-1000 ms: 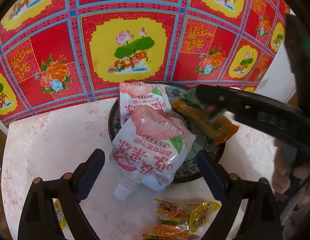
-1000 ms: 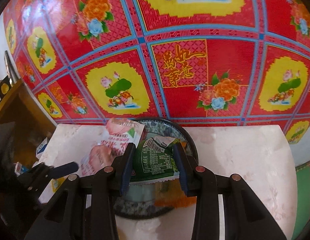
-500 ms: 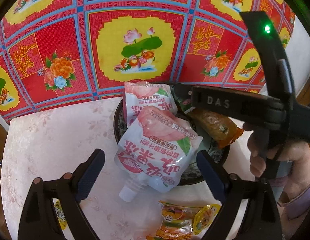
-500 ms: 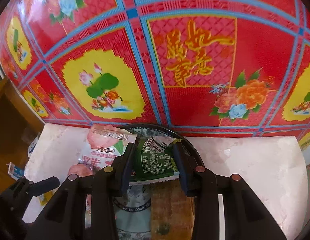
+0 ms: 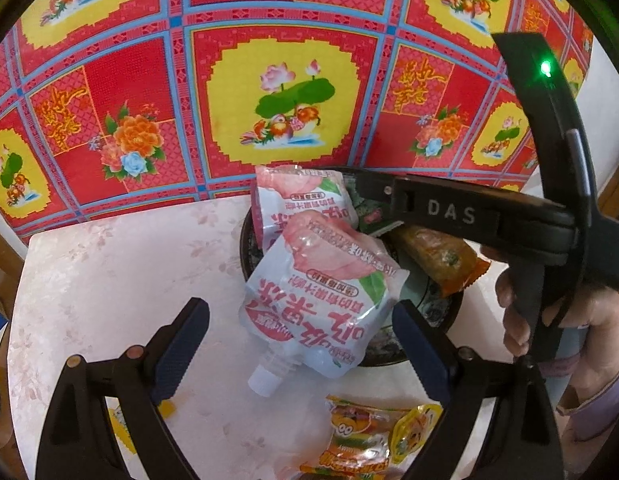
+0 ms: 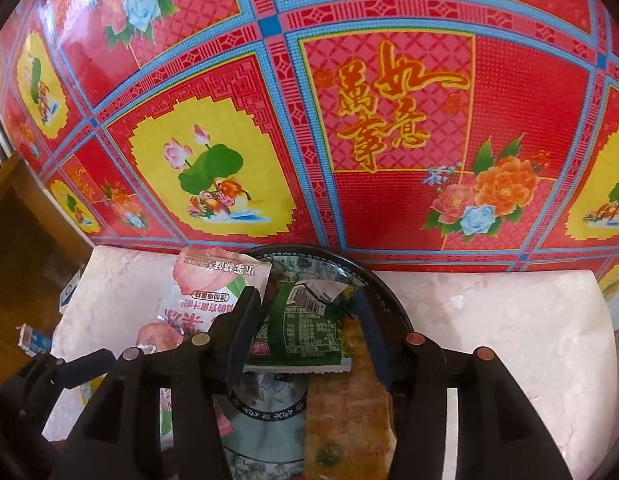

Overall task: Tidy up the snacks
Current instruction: 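Lower the green bag onto the plate with the right tool while the left tool releases the large bag there, then withdraw both open tools from the plate toward the table snacks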

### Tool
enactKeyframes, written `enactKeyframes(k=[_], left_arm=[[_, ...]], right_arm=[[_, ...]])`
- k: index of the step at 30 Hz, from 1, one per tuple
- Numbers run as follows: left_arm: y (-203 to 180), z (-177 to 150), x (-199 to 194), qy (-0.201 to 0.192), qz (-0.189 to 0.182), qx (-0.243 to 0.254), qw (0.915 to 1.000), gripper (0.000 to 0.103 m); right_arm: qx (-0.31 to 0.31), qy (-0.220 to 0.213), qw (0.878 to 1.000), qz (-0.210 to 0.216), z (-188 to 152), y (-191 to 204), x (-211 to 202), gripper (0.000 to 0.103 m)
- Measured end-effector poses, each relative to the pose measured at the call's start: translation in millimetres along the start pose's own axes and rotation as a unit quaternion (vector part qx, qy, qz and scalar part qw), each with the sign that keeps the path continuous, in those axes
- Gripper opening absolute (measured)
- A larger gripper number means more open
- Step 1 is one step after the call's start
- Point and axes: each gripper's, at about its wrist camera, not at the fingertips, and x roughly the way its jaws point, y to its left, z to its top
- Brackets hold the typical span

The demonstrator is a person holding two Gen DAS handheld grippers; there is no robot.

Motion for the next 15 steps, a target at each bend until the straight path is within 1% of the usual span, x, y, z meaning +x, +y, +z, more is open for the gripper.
enactKeyframes(k=[7,15], left_arm=[[3,-5,-18,-0.006,-0.004,-0.008,0.9999,0.096],[7,-17,-39,-0.011,-0.001,-0.016,0.9998,0.096]], right_arm=[[0.005,-0.024,1.0,-0.001,-7,-2,-27,0.052],[-0.003,-0.031,0.999,0.011,-22,9,-61,0.052]])
